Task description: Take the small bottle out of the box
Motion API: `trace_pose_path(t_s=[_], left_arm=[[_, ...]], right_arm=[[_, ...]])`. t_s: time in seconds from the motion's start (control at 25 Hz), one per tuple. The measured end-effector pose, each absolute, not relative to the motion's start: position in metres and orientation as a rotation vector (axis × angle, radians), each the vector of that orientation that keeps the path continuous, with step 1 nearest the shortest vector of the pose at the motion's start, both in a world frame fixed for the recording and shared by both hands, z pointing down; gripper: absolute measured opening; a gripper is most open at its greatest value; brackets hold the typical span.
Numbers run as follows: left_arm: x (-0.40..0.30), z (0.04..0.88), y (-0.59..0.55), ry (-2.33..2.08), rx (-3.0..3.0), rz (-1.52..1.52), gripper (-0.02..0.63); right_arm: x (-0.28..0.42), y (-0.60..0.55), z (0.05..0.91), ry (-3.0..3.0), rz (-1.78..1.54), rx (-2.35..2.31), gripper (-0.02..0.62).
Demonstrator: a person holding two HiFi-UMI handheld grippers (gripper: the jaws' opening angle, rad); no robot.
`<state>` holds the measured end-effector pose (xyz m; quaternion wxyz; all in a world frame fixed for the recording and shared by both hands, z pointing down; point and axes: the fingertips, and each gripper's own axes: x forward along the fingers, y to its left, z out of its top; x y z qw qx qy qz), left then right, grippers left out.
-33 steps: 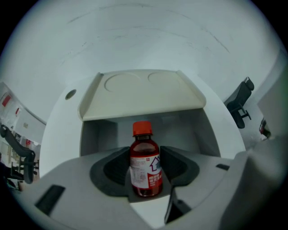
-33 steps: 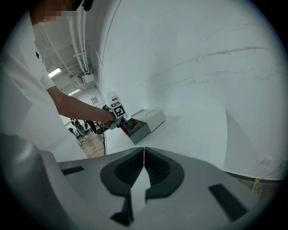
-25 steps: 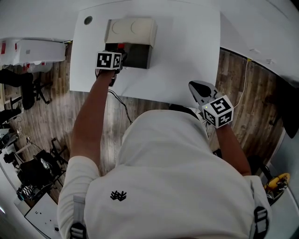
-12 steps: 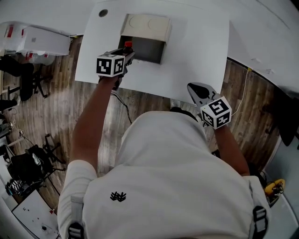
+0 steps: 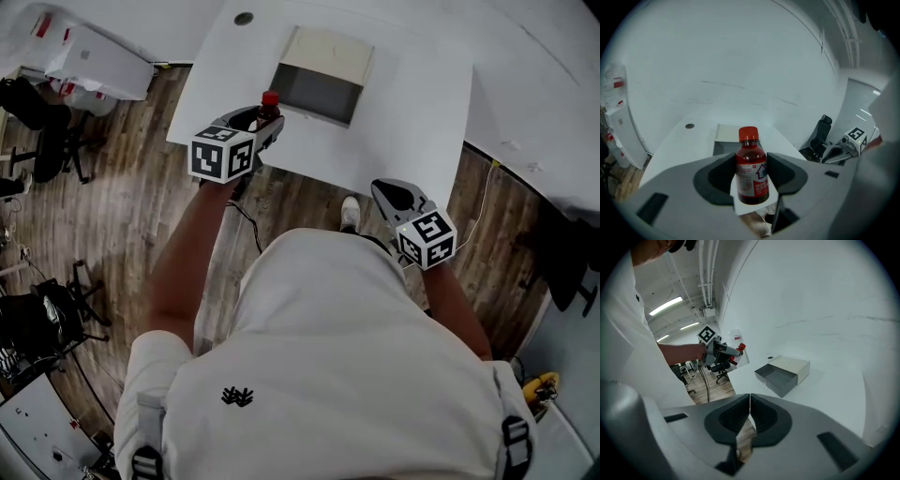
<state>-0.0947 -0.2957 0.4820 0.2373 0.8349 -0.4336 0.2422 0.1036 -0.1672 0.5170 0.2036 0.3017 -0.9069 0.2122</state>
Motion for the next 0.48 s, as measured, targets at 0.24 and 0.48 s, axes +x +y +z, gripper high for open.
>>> trace_pose_path(t_s=[0.24,0.48], left_arm=[[-0.115,0.454,-0.245,-1.197,2.341,0.539,0.215],[-0.128,0.432,-0.188,-1.18,2.396,0.439,0.215]], right_arm=[[0.074,-0.142,0.511,-2.527,0.567,0.834,0.008],[0.048,-0.112,0.506,-2.534,0.548,0.84,0.008]])
